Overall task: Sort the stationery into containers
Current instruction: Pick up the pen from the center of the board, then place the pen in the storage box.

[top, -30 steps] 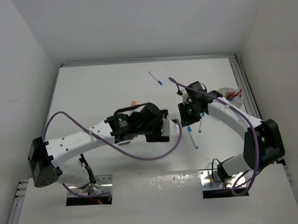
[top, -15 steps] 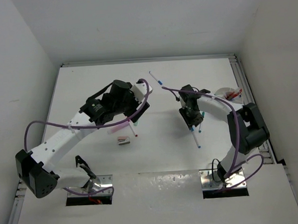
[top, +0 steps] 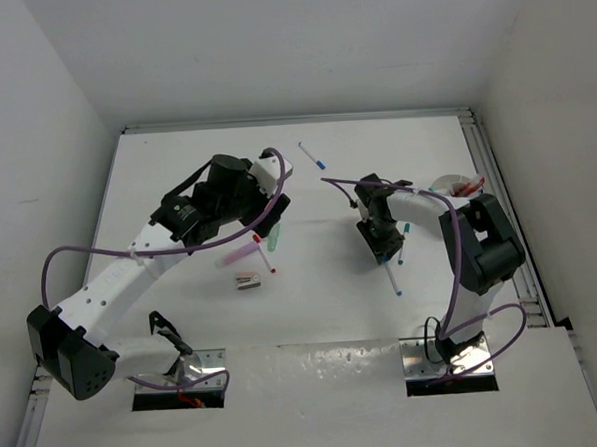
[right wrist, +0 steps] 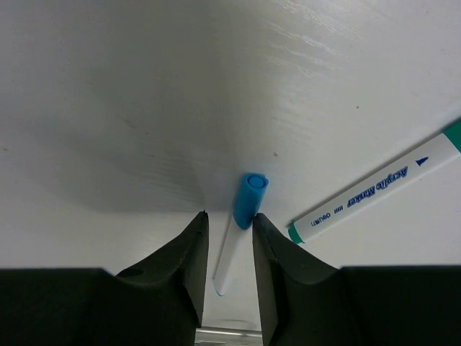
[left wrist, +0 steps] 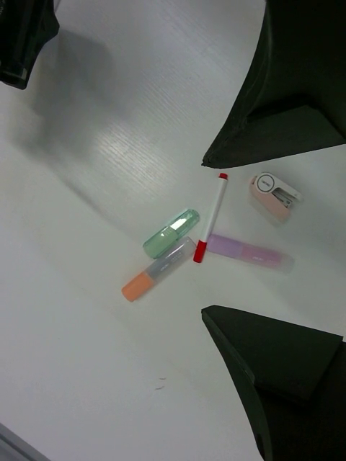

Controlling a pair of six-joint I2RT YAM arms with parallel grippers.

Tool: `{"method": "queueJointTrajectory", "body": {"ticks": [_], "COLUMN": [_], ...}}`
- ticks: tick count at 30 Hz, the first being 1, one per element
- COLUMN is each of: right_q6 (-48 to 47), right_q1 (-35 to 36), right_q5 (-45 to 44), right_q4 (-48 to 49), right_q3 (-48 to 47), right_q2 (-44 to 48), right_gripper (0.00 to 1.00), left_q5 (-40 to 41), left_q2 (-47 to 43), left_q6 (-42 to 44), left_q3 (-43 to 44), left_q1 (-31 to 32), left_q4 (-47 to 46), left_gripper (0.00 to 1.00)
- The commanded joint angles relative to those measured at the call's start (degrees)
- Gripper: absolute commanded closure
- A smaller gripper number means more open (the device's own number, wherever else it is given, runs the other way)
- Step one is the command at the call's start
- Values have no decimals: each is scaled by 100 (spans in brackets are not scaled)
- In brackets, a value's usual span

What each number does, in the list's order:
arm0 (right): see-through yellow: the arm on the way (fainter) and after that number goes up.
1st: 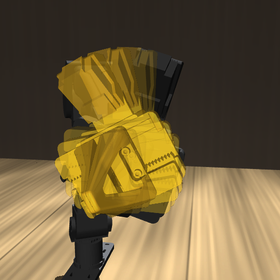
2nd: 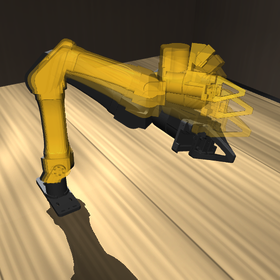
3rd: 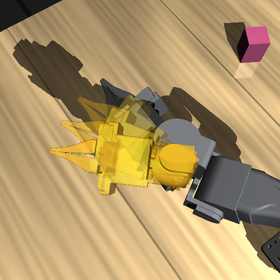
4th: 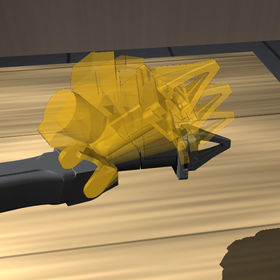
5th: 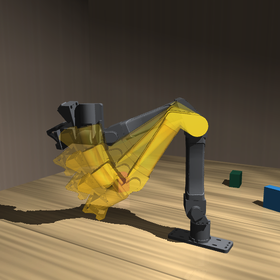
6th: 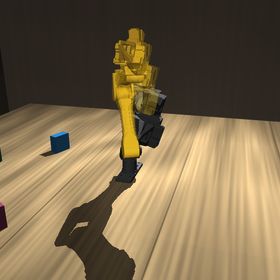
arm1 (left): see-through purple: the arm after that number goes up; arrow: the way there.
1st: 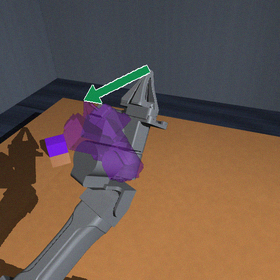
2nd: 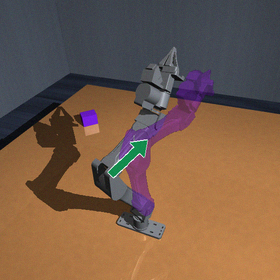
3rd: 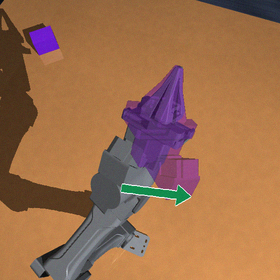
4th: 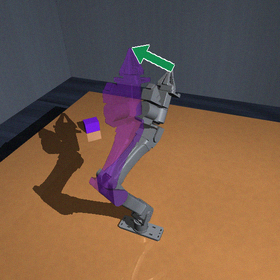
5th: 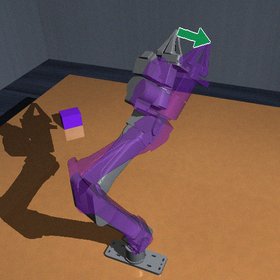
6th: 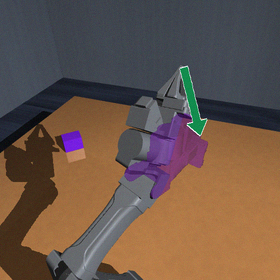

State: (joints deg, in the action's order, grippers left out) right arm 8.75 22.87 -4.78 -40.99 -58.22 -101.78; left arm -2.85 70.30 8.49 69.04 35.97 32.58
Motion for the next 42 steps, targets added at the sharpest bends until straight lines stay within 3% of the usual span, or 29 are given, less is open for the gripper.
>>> {"method": "queueJointTrajectory", "body": {"ticks": [1,10,13,15,18,27,29,32,38,42], "right_q6": [65,188,179,179,179,-233,-373,-549,-1066,-1288], "right_q1": [-37,-152,-143,-117,-46,-46,-230,-607,-1730,-2594], "right_q5": [196,355,267,232,337,1127,1180,1391,1707,2191], "right_q4": [197,241,311,302,145,-278,-164,117,1101,2319], "right_q3": [-32,-155,-137,-155,-373,-1508,-1517,-1421,-868,-158], "right_q2": [-79,-562,-589,-545,-361,965,1395,1818,2926,3374], "right_gripper": [71,74,80,89,99,100,100,100,100,100], "left_q5": [-58,-40,-40,-40,-40,-66,-101,-119,-558,-812], "left_q2": [-184,-113,-113,-105,-96,-113,-96,-78,123,501], "left_q6": [-93,3,21,38,21,-58,-32,-40,-137,-322], "left_q3": [40,128,119,110,136,269,268,277,382,654], "left_q1": [-125,-221,-239,-248,-248,-283,-301,-344,-537,-766], "left_q4": [-278,-305,-322,-349,-331,-304,-313,-384,-472,-349], "left_gripper": [17,17,16,16,16,15,14,0,0,0]}}
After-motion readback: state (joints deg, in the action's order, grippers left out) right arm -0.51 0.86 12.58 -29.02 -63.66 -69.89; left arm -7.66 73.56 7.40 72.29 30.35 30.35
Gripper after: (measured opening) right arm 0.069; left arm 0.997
